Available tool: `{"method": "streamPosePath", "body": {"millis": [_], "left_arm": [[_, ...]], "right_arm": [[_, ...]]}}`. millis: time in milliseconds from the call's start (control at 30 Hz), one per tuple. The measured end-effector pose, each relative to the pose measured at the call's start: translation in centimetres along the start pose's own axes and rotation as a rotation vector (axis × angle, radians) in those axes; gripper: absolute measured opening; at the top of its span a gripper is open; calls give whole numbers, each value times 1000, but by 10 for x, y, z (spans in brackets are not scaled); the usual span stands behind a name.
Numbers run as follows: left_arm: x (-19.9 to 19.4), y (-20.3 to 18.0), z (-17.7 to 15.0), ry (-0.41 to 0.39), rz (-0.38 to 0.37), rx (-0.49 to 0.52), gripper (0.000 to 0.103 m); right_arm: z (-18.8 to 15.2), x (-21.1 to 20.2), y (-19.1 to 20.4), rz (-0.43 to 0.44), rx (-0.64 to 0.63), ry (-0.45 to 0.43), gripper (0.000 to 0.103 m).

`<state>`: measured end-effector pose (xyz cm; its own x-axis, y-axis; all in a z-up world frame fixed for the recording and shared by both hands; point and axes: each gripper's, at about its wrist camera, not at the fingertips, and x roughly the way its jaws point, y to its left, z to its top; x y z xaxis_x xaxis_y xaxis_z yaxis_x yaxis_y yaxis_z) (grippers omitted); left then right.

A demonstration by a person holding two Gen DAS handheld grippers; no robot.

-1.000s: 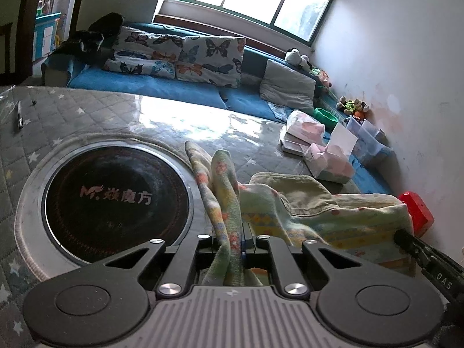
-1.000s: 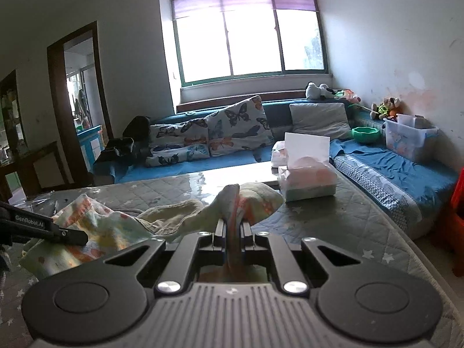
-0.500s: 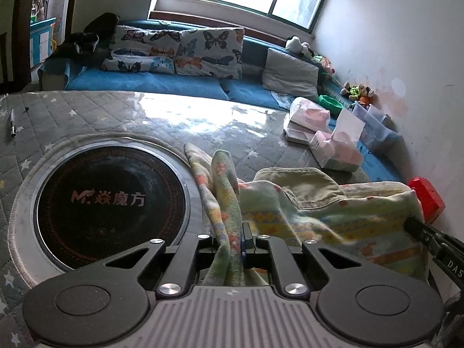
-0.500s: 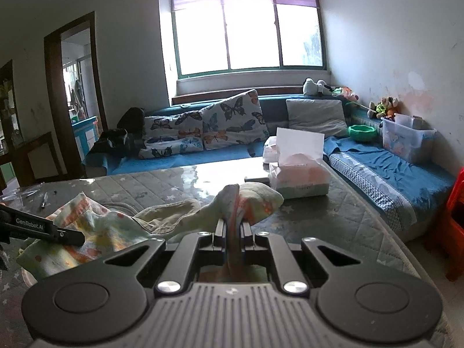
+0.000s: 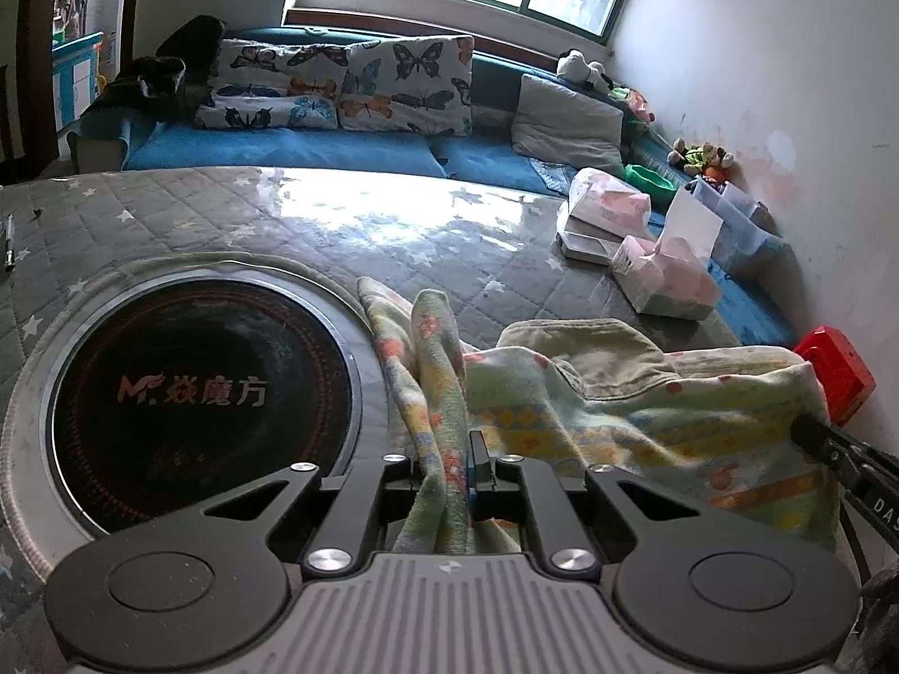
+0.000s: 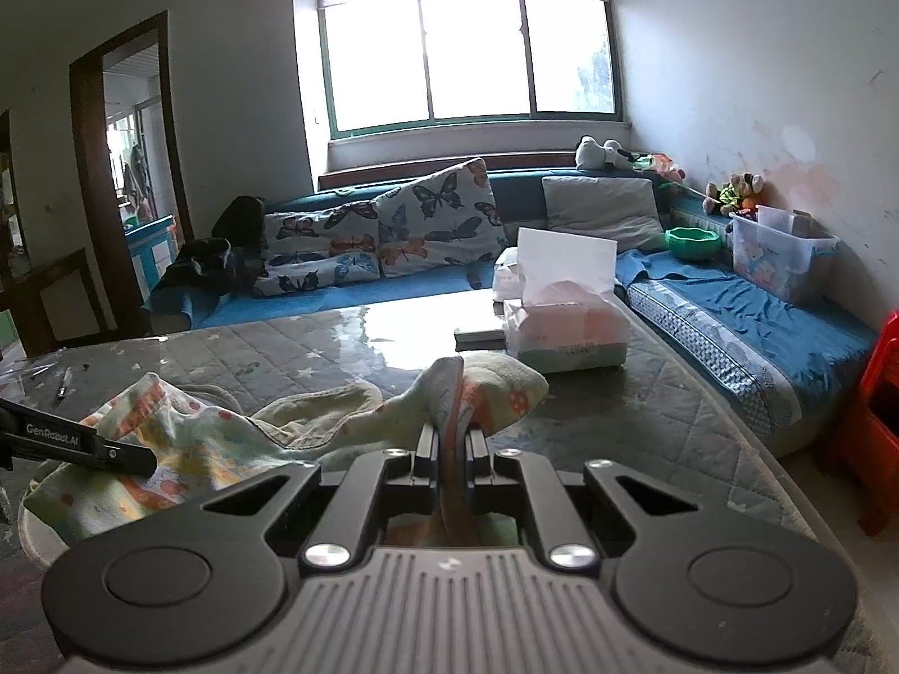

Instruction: Fold clothes

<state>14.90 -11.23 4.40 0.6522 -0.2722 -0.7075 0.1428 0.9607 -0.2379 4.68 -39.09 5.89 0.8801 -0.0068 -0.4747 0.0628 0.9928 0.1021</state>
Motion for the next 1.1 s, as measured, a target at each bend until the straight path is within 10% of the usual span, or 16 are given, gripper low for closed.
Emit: {"method": "streamPosePath", "body": {"millis": [1100], "left_arm": [[57, 16, -9, 130, 31, -25, 17]], "right_arm": [[-28, 58, -20, -68, 63, 169, 9]]}}
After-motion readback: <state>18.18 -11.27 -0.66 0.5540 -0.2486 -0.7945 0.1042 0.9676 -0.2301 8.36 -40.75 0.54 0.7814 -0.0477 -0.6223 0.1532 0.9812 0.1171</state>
